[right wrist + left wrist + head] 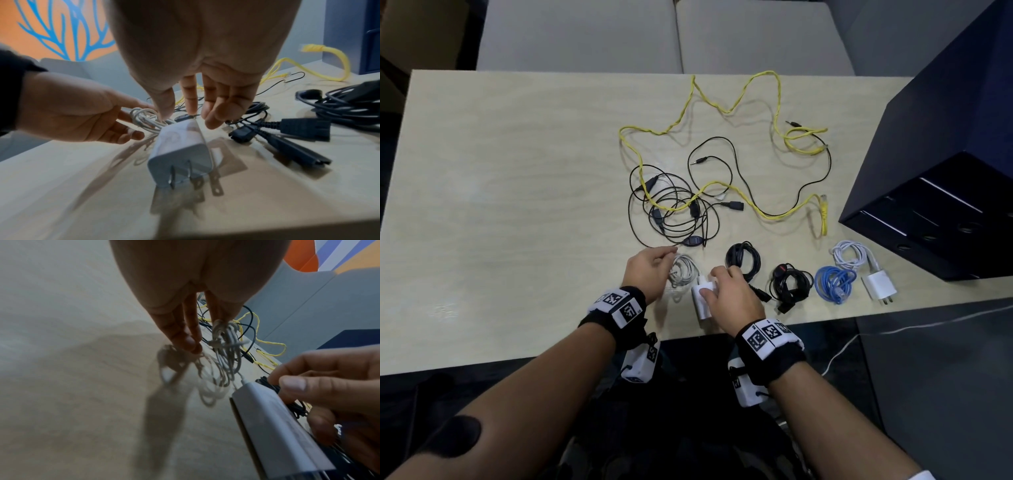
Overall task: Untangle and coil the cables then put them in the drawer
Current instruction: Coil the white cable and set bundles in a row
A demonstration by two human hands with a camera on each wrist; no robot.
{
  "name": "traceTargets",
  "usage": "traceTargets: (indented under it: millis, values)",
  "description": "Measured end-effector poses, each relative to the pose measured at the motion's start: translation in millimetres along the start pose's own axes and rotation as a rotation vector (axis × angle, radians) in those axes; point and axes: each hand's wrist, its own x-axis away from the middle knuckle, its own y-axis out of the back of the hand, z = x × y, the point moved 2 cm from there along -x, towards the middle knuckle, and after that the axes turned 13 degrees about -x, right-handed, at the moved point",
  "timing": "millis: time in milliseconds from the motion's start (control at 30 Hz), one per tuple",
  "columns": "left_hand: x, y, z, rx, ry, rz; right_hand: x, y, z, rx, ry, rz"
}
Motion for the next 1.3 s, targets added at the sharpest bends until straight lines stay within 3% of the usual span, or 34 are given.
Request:
traceTargets:
  millis: [333, 533, 600, 667, 767, 833, 933, 1100, 1300]
  values:
    - [6, 0, 7, 0.188, 0.03, 0.042, -8, -2, 13, -0.013, 0.195, -0.042]
    - [7, -6, -8, 0.174, -0.013, 0.14, -8, -10, 22, 0.044, 0.272, 0.06]
    - [3, -11, -9, 0.113, -0.039, 0.114, -8, -11, 21, 0.004, 0.291, 0.11]
    - [1, -14, -8, 0.065, -0.046, 0.098, -9, -8, 19, -0.081, 0.277, 0.092]
    - [-1, -15, -4, 0.127, -0.005, 0.171, -12, 4, 17, -0.271, 0.218, -0.056]
    - [0, -13, 0, 0.161, 0.012, 0.212, -18, 9, 18, -0.313, 0.194, -0.061]
    - [3, -12, 5, 0.153, 0.044, 0.19, -22, 9, 19, -0.2, 0.154, -0.005]
    - [7, -14, 6, 0.144, 0.073, 0.082, 12, -9, -1, 0.225, 0.031, 0.16]
    - [15, -6, -5, -0.086, -0.041, 0.013, -2, -14, -4, 0.178, 0.01, 0.078]
